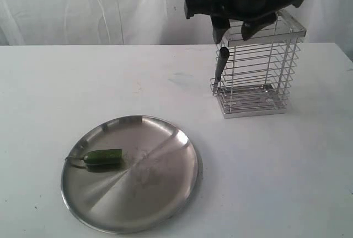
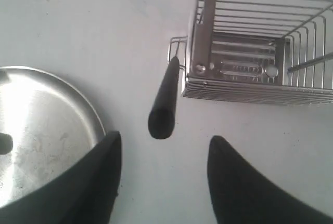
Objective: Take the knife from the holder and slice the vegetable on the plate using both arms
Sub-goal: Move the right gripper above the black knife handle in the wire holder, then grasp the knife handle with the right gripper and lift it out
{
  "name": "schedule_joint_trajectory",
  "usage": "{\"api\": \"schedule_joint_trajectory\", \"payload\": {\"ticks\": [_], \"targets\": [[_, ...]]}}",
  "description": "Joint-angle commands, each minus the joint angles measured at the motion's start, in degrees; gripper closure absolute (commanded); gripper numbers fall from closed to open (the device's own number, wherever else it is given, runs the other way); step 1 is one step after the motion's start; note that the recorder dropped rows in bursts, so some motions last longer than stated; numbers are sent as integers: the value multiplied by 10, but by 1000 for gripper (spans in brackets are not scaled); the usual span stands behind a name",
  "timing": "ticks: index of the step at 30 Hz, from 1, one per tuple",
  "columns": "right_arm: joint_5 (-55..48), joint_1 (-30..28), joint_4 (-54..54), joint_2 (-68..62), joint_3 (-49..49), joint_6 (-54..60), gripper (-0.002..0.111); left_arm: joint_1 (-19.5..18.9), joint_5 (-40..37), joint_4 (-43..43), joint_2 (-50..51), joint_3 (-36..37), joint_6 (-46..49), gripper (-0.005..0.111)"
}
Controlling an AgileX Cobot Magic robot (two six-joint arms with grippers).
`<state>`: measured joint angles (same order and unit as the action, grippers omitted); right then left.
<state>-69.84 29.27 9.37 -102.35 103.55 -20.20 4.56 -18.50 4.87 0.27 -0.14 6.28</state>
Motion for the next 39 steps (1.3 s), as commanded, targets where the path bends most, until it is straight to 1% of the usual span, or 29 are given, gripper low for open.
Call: {"api": "schedule_joint_trajectory", "payload": {"ticks": [1,11,22,30,36,39], "targets": [[-1,-7,-13,-19,-8,4,60,1,-6,4,-3,1,-1,107],[-1,-7,-18,-63,-8,6,60,2,-6,4,-3,1,0,107],[1,-7,-1,-79,-8,4,61,2,-6,4,-3,1,0,107],[54,-7,5,-79,-8,-20,61,2,-6,4,-3,1,0,107],[56,-7,7,-84,-8,-25,61,2,-6,4,-3,1,0,107],[57,-7,9,-86,-8,-25,68,2,-6,4,-3,1,0,107]]}}
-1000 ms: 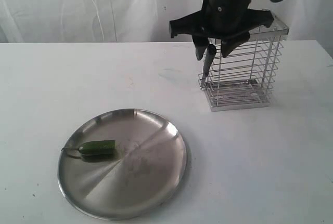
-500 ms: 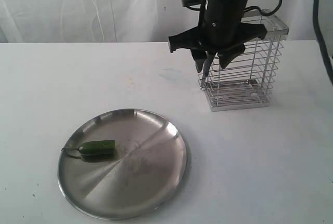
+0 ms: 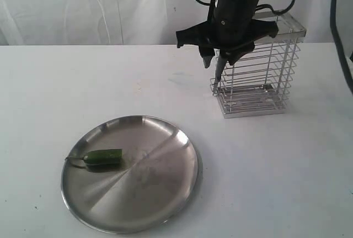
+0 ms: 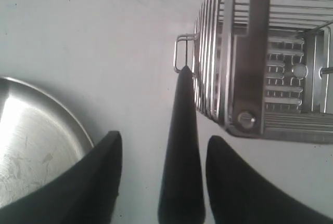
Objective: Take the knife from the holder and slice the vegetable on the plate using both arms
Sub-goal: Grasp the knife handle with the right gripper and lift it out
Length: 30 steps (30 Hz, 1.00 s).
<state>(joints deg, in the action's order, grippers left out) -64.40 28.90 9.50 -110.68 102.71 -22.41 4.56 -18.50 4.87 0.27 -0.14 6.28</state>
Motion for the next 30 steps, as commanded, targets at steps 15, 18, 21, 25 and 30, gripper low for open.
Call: {"api": "schedule_joint_trajectory", "payload": {"ticks": [15,18,21,25,30], "targets": [[-2,-3,55,-2,0,-20,108,2,-6,4,-3,1,0,107],[-15,-3,55,3,1,-20,108,2,-6,4,-3,1,0,107],[-33,-3,55,15,1,-20,108,2,-6,4,-3,1,0,107],[-45,-3,55,40,1,-20,108,2,-6,4,-3,1,0,107],[-45,-3,55,71,1,-20,108,2,-6,4,-3,1,0,107]]}}
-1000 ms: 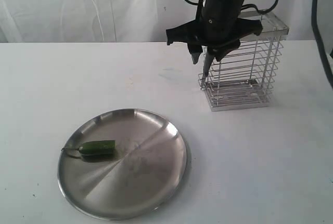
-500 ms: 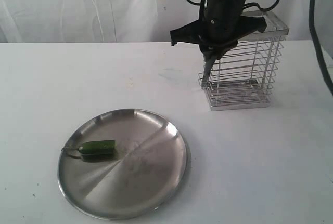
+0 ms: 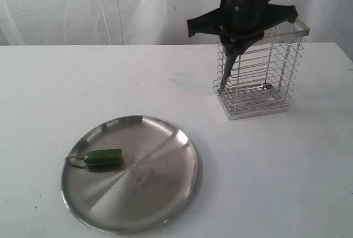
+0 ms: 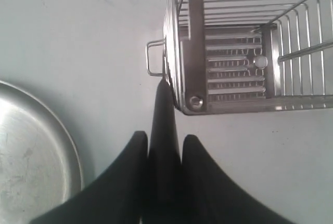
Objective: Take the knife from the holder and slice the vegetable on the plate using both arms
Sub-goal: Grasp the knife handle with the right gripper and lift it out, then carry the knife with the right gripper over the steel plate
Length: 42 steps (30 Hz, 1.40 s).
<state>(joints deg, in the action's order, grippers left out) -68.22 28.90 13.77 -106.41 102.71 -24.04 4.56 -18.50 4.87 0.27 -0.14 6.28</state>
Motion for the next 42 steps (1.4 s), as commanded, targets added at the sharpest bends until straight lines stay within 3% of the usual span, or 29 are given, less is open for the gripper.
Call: {"api": "schedule_joint_trajectory", "payload": {"ticks": [1,18,23,32,38,42], "targets": [[-9,-3,12,33,1,-3,108,2,-6,4,-3,1,0,107],[-17,-3,-81,144,1,21,108,2,-6,4,-3,1,0,107],[-9,-3,-223,178,-21,48,108,2,-6,4,-3,1,0,107],[269,-3,-398,315,-361,74,108,2,-6,4,-3,1,0,107],[275,-3,-436,365,-452,81,108,2,-6,4,-3,1,0,107],[288,-3,-627,365,-529,237,108,2,-6,4,-3,1,0,107]]}}
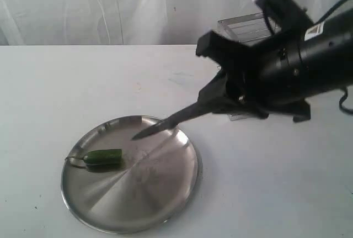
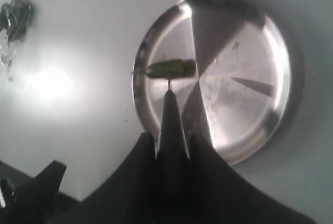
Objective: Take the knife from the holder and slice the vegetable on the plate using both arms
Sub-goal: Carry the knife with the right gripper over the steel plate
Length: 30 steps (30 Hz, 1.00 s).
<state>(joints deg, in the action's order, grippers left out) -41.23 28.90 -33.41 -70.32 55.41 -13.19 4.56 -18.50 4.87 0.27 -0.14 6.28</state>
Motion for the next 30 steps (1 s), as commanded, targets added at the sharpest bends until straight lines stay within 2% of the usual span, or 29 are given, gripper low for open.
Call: {"api": "schedule_joint_trajectory", "payload": {"ticks": [1,2,3,10,17,24,26,30], "targets": [[24,-3,-228,7,-73,179,108,2,-6,4,-3,1,0,107],[34,-3,-284,12,-91,231,108,2,-6,4,-3,1,0,107],[39,-3,-295,14,-100,244,108,2,-6,4,-3,1,0,107],[48,-3,-298,23,-149,251,108,2,-6,4,-3,1,0,107],[44,-3,-299,29,-149,262,108,2,24,-3,-3,1,27,107],[46,-4,-300,40,-149,264,108,2,166,-2,-3,1,24,107],[54,-4,-300,40,-149,264,108,2,199,22,-3,1,1,107],[73,-4,-300,40,-149,266,108,2,263,150,-3,1,-191,107]]}}
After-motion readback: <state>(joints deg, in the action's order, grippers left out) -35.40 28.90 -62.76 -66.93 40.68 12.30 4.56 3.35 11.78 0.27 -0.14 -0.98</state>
